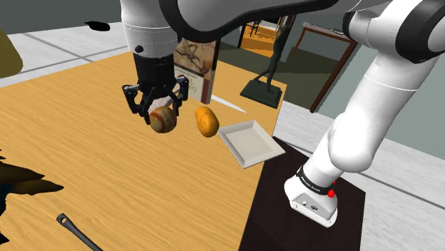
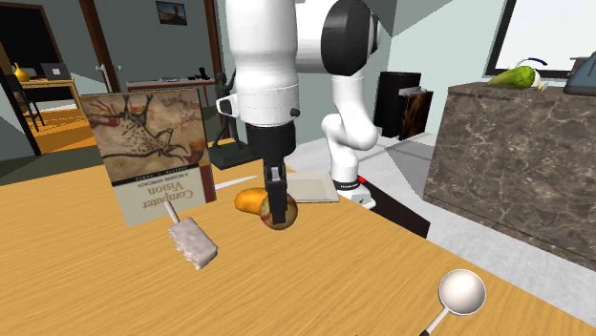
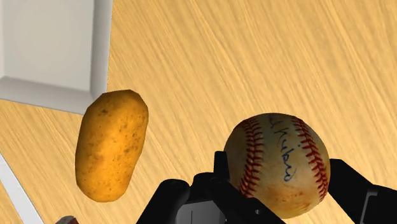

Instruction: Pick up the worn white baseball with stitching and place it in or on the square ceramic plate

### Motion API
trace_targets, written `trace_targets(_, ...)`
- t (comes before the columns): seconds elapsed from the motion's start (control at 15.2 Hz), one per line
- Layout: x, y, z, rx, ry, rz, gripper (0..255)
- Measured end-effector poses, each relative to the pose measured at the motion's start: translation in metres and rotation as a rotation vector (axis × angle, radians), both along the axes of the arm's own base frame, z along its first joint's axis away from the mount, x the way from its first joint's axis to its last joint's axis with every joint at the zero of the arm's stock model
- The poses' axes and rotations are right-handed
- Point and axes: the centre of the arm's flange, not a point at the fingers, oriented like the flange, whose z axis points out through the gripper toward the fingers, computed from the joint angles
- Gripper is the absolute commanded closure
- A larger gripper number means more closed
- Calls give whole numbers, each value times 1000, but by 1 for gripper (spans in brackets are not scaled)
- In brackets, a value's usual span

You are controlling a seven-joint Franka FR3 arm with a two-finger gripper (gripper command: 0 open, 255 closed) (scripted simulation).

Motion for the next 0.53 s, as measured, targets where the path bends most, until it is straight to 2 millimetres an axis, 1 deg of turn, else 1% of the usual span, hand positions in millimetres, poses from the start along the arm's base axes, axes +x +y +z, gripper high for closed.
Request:
trace_targets(0.13, -11, -20, 0, -1, 0, 0, 255)
trace_targets(0.53, -57, -83, 3, -2, 0, 0, 255)
